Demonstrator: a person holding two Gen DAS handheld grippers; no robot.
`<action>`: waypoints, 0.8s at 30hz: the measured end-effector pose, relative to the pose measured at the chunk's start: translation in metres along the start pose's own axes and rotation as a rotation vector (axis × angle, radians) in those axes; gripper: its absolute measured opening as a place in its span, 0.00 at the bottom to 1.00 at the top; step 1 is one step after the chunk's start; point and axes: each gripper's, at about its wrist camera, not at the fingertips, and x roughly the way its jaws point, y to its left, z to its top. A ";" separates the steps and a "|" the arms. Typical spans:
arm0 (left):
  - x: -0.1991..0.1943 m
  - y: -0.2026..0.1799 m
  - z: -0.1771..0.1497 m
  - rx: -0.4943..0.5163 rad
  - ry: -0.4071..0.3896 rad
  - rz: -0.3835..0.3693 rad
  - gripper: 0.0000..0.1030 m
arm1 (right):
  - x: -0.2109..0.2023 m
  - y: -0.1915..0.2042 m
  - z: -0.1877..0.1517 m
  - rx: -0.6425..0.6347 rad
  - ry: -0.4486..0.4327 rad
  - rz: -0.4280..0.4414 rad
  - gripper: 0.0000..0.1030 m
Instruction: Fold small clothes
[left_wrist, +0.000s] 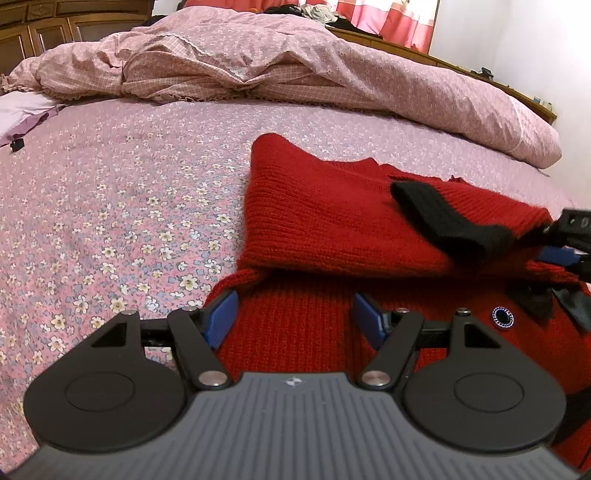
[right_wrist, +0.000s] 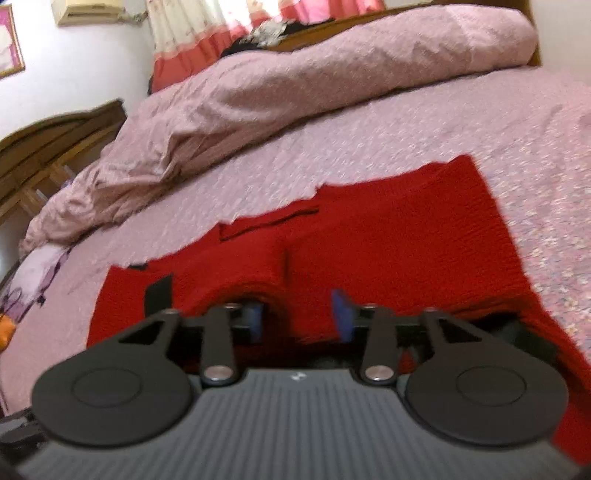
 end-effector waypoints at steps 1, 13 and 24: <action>0.000 0.000 0.000 -0.001 0.000 0.000 0.73 | -0.003 -0.003 0.001 0.018 -0.014 0.004 0.48; 0.001 0.000 0.000 0.001 0.000 0.000 0.73 | -0.019 -0.047 0.004 0.237 -0.057 -0.033 0.49; 0.001 0.000 0.000 -0.008 -0.001 0.003 0.73 | -0.035 -0.091 0.004 0.488 -0.091 -0.002 0.48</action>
